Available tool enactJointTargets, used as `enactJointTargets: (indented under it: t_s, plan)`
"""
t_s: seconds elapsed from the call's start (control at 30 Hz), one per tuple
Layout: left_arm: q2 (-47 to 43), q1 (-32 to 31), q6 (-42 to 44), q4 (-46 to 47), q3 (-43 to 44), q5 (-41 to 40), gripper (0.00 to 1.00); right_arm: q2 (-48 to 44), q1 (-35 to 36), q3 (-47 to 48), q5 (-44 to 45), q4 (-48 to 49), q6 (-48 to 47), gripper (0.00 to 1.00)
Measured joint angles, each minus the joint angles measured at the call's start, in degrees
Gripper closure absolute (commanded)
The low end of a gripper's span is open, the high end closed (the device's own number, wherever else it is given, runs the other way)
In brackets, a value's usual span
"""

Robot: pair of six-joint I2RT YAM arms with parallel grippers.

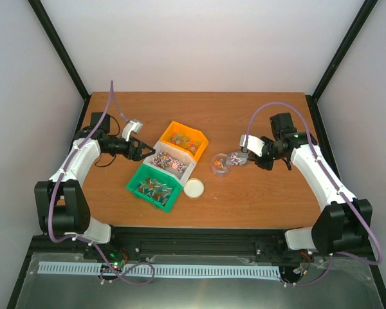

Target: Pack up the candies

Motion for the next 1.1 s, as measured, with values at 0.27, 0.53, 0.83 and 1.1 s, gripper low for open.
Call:
enactJointTargets:
  t_s: [0.27,0.53,0.83,1.1]
  plan:
    - [0.0,0.0,0.4,0.0,-0.3,0.0,0.19,0.8,3.1,1.7,4.1,-2.0,-0.2,0.97]
    - [0.0,0.0,0.9,0.0,-1.0,-1.1,0.19,0.9,3.5,3.8,6.3,-3.2,0.0,0.97]
    - [0.0,0.0,1.5,0.0,-2.1,-4.4,0.19,1.4,5.6,11.6,5.2,-6.2,4.6,0.97]
    - [0.0,0.0,1.6,0.8,-3.1,-7.1,0.21,2.1,11.4,15.8,3.7,-8.4,10.7,0.97]
